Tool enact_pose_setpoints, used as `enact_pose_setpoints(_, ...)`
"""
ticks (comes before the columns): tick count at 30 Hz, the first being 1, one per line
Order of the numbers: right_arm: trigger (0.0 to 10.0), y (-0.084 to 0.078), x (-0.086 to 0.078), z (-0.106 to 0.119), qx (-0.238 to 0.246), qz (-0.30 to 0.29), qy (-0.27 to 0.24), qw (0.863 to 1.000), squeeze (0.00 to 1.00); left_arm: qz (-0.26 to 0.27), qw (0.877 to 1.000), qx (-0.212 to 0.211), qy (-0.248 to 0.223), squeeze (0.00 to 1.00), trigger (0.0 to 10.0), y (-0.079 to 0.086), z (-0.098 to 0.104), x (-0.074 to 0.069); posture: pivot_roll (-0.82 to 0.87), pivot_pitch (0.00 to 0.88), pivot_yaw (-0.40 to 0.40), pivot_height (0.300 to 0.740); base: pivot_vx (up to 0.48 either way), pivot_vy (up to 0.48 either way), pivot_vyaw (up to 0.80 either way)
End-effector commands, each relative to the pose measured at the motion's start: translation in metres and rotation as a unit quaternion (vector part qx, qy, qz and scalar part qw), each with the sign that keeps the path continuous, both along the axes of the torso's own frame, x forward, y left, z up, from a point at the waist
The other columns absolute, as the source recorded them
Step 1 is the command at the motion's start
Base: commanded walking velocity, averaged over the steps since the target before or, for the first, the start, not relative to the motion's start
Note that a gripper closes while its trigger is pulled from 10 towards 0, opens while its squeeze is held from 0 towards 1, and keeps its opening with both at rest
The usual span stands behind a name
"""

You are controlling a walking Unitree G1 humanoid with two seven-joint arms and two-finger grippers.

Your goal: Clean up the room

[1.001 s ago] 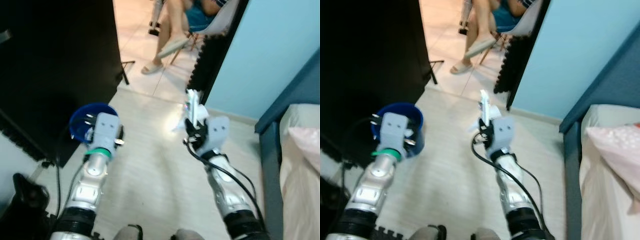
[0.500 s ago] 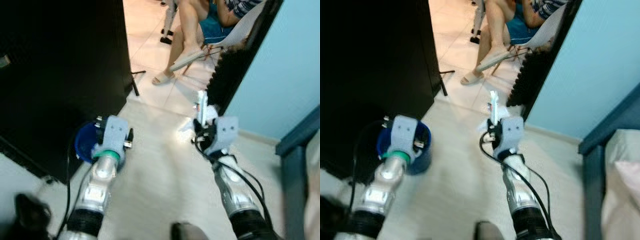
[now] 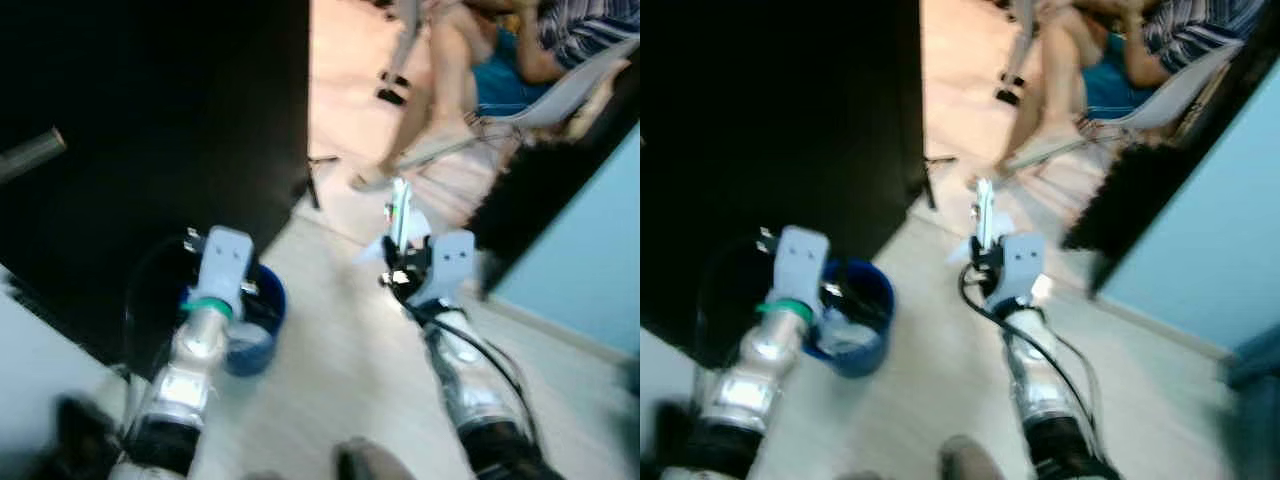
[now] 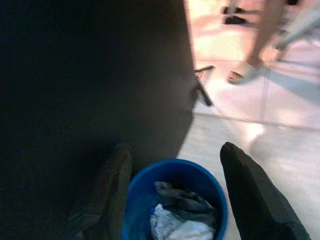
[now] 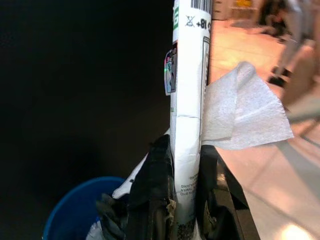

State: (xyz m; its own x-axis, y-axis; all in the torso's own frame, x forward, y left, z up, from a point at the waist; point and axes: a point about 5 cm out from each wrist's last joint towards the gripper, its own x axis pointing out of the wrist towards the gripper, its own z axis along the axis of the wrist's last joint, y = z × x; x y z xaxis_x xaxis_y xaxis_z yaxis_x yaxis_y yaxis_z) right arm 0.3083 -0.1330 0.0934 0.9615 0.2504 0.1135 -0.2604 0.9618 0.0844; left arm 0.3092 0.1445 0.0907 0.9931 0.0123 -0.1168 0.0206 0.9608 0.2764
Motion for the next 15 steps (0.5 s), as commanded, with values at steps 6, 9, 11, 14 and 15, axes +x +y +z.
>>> enact_pose_setpoints(6, 10.0, 0.007, 0.000, -0.002, 0.011, 0.002, 0.006, 1.000, 0.00, 0.019, 1.000, 0.009, 0.010, 0.00, 10.0, 0.005, -0.003, 0.000, 0.01, 0.000, 0.036, 0.734, 0.449, 0.000, 0.49)
enact_pose_setpoints(9, 10.0, 0.003, 0.001, -0.003, 0.020, -0.009, 0.011, 1.000, 0.00, 0.019, 1.000, 0.011, 0.011, 0.00, 10.0, 0.005, -0.002, 0.001, 0.01, 0.000, 0.039, 0.734, 0.420, 0.000, 0.00)
enact_pose_setpoints(11, 10.0, 0.000, 0.001, -0.003, 0.024, -0.015, 0.012, 1.000, 0.00, 0.017, 1.000, 0.008, 0.011, 0.00, 10.0, 0.005, -0.002, 0.002, 0.01, 0.000, 0.040, 0.734, 0.381, 0.000, 0.00)
enact_pose_setpoints(14, 10.0, -0.004, 0.001, -0.003, 0.019, -0.024, 0.011, 0.999, 0.00, 0.002, 1.000, 0.002, 0.019, 0.00, 10.0, 0.001, -0.003, 0.002, 0.01, 0.000, 0.041, 0.734, 0.120, 0.000, 0.00)
enact_pose_setpoints(15, 10.0, -0.004, 0.001, -0.003, 0.019, -0.024, 0.011, 0.999, 0.00, 0.002, 1.000, 0.002, 0.019, 0.00, 10.0, 0.001, -0.003, 0.002, 0.01, 0.000, 0.041, 0.734, 0.000, 0.000, 0.00)
